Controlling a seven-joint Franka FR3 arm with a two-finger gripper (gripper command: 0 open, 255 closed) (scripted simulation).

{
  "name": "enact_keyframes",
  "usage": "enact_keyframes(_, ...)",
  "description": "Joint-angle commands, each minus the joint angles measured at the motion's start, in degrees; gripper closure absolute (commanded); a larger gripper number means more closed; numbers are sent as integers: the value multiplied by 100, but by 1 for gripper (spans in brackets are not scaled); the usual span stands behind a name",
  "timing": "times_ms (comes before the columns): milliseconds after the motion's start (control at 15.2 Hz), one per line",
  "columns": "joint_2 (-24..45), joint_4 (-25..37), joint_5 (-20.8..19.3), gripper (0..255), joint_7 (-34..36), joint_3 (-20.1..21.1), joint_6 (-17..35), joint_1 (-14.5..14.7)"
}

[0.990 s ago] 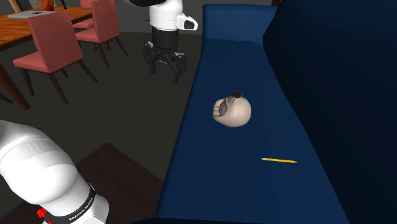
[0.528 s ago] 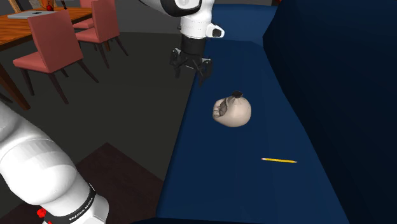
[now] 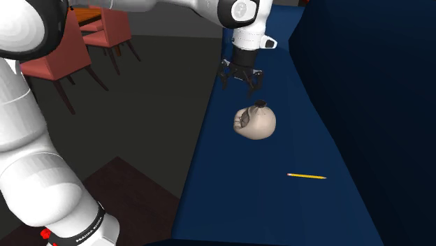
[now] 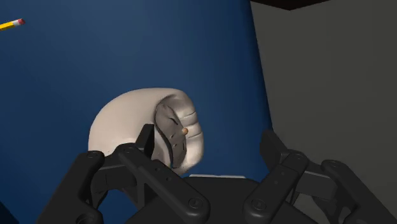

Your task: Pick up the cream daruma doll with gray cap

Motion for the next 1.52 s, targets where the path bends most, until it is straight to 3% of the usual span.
enact_keyframes(0, 458, 468, 115, 0, -158, -42, -38, -103)
enact_keyframes(396, 2005, 2346, 492, 0, -507, -56, -427, -567)
enact_keyframes(1056, 2040, 1814, 513, 0, -554, -33, 134, -529)
enact_keyframes(1122, 2043, 1819, 514, 255, -555, -33, 131, -531)
enact_keyframes(1452, 2042, 1817, 514, 255, -554, -33, 132, -530)
